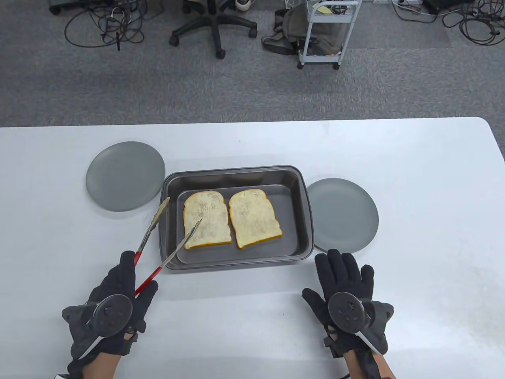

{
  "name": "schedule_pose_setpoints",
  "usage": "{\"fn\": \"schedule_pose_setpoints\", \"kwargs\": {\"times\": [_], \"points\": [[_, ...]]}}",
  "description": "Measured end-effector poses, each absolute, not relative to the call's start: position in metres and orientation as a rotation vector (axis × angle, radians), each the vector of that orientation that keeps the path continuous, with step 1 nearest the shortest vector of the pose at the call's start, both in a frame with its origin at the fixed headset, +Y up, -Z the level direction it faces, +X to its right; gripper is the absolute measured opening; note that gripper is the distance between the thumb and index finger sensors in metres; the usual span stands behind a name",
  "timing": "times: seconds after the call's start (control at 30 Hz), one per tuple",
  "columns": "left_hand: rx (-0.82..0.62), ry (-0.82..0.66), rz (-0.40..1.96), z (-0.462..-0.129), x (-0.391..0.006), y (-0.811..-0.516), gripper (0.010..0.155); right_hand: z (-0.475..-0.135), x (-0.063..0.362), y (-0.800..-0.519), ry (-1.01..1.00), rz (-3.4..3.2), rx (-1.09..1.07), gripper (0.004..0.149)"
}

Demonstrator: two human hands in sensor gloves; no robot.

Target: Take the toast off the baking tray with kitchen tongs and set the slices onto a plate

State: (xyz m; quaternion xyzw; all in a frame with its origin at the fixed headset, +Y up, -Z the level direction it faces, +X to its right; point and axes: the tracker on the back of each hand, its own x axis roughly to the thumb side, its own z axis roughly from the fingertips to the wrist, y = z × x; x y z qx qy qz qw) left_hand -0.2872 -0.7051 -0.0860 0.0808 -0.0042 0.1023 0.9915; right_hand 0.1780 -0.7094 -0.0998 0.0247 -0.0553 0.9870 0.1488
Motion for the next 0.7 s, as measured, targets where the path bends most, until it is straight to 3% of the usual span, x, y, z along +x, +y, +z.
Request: {"fn": "schedule_pose_setpoints", "kwargs": {"times": [0.4,0.7], "points": [[0.15,-0.017,0.254,-0.089,-0.288,-0.704,0.09,-0.125,0.197,-0.716,-0.086,2.776,-0.096,0.082],[0.136,-0.033,0.245,-0.09,-0.285,-0.705,0.089,-0.184,0.23,-0.71,-0.088,2.851,-0.373,0.087]]}}
